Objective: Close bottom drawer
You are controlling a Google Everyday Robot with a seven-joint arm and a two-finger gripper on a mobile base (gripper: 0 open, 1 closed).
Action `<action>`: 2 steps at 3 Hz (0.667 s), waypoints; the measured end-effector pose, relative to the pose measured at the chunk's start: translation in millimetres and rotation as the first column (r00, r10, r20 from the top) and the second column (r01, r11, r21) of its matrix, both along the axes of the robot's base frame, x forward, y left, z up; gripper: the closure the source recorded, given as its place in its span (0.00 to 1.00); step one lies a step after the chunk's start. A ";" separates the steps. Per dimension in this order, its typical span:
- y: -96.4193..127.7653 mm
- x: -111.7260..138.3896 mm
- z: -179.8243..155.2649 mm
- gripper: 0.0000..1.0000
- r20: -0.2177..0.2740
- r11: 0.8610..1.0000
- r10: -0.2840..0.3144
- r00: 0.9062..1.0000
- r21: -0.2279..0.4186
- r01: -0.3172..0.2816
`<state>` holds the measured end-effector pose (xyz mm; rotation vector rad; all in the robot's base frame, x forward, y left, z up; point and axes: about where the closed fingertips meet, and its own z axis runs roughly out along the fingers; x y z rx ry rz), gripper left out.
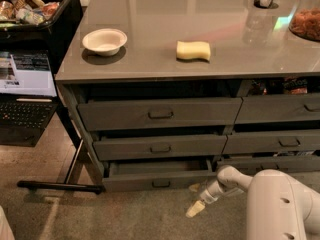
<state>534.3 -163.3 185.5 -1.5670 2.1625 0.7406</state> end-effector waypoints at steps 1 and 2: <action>-3.0 32.0 4.4 0.42 0.054 1.000 -0.024 0.998 0.011 0.023; -6.5 61.8 10.2 0.39 0.099 0.998 -0.055 0.994 0.020 0.053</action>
Offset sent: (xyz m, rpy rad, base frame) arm 0.1046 -0.0168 0.0226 0.0216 -0.1670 -0.1000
